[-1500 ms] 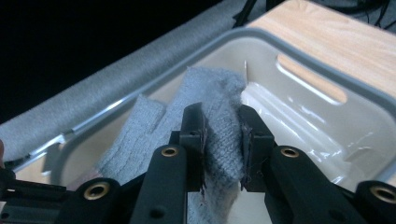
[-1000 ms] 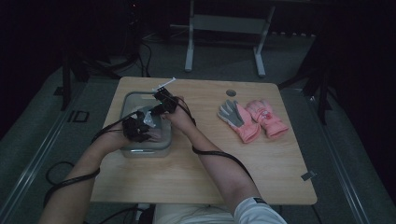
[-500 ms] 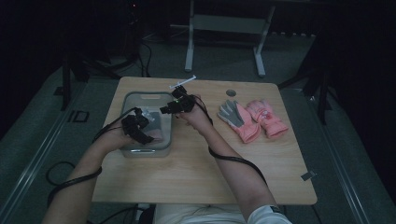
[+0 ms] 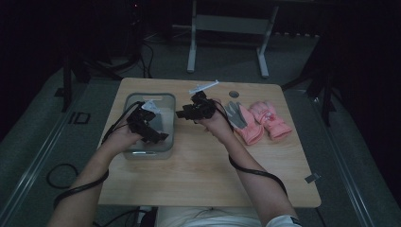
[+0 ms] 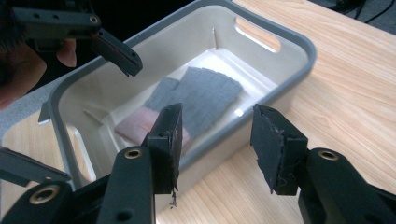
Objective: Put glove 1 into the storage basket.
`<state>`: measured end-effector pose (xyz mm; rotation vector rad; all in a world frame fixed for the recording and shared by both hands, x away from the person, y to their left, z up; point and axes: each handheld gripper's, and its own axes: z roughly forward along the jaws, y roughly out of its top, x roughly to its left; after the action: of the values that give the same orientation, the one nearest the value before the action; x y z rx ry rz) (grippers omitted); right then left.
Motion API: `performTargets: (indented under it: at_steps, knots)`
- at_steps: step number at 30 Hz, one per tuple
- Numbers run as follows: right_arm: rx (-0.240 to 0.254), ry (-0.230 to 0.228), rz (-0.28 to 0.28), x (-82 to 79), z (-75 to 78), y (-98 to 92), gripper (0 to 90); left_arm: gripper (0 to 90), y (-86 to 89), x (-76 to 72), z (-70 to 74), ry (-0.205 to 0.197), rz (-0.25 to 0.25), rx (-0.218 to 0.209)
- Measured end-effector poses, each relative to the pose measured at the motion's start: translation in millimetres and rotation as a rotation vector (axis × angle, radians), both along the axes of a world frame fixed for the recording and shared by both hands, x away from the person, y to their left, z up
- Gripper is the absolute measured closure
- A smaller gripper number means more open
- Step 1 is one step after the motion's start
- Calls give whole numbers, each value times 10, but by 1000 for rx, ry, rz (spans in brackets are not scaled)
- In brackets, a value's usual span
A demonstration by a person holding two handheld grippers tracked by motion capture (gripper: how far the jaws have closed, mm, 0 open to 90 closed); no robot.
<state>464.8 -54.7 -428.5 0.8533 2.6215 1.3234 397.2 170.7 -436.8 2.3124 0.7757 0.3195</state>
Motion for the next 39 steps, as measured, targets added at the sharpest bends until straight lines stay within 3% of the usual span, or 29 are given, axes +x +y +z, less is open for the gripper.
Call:
performTargets:
  at_steps: [5, 7, 12, 19, 21, 25, 29, 33, 37, 39]
  knots:
    - [13, -26, -16, -96, 36, -217, 553, 16, -164, -92, 93, -46, -10, -61]
    - [21, -30, -22, -122, 38, -320, 561, 17, -246, -129, 104, -48, -23, -80]
    - [4, -59, -57, -148, 44, -589, 585, 16, -483, -211, 79, -53, -43, -41]
    - [-26, -130, -124, -76, 86, -1066, 604, 17, -806, -373, -8, -70, -74, -53]
    - [-46, -153, -145, -32, 66, -1208, 610, 17, -888, -424, -49, -77, -88, -63]
    - [-85, -146, -195, 81, -23, -1475, 620, 16, -1004, -509, -149, -89, -101, -73]
    - [-156, -143, -218, 184, -174, -1661, 619, 16, -1080, -602, -293, -108, -94, -71]
    - [-214, -125, -231, 275, -334, -1781, 615, 17, -1139, -717, -473, -125, -88, -89]
    - [-219, -87, -242, 351, -451, -1854, 614, 17, -1189, -821, -645, -138, -85, -101]
    - [-230, -84, -239, 381, -508, -1863, 614, 17, -1214, -878, -747, -158, -54, -96]
